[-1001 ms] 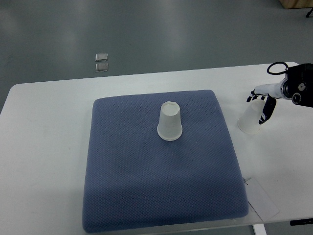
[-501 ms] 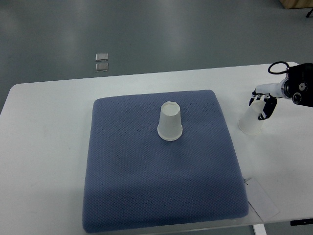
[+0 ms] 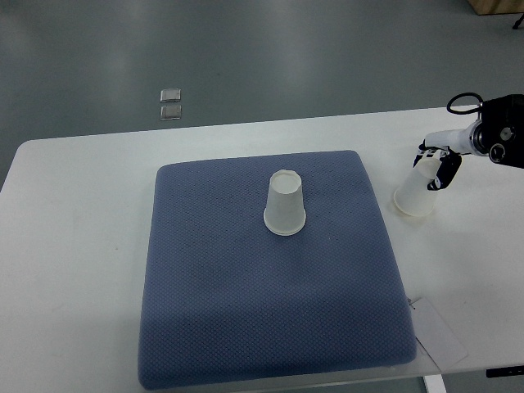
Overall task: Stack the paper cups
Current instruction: 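Lift the held cup and carry it toward the cup on the pad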
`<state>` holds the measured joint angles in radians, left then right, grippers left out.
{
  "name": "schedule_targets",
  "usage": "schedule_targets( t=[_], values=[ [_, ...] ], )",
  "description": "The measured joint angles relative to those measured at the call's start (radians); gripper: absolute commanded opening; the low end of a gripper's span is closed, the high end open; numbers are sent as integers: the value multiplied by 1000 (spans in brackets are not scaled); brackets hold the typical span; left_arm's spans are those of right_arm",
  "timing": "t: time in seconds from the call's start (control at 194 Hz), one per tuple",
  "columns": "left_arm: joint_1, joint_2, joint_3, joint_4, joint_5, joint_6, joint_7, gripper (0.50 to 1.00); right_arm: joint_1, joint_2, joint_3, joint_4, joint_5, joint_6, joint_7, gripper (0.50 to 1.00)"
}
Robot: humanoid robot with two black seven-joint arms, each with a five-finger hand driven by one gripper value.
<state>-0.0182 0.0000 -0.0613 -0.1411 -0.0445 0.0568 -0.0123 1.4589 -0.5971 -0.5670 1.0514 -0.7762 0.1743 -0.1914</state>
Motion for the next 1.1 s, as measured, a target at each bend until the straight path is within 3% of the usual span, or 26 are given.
schedule_targets(
  t=[0.681,0.862,1.099],
  values=[
    [1,0,0,0,0,0,0,1000,473,-187,4,176,2,322,-6,646],
    [0,0,0,0,0,0,0,1000,543,-203,4,193,2,367,-6,646],
    [0,0,0,0,0,0,0,1000,576,-196,5,218,8,364,-7,646]
  ],
)
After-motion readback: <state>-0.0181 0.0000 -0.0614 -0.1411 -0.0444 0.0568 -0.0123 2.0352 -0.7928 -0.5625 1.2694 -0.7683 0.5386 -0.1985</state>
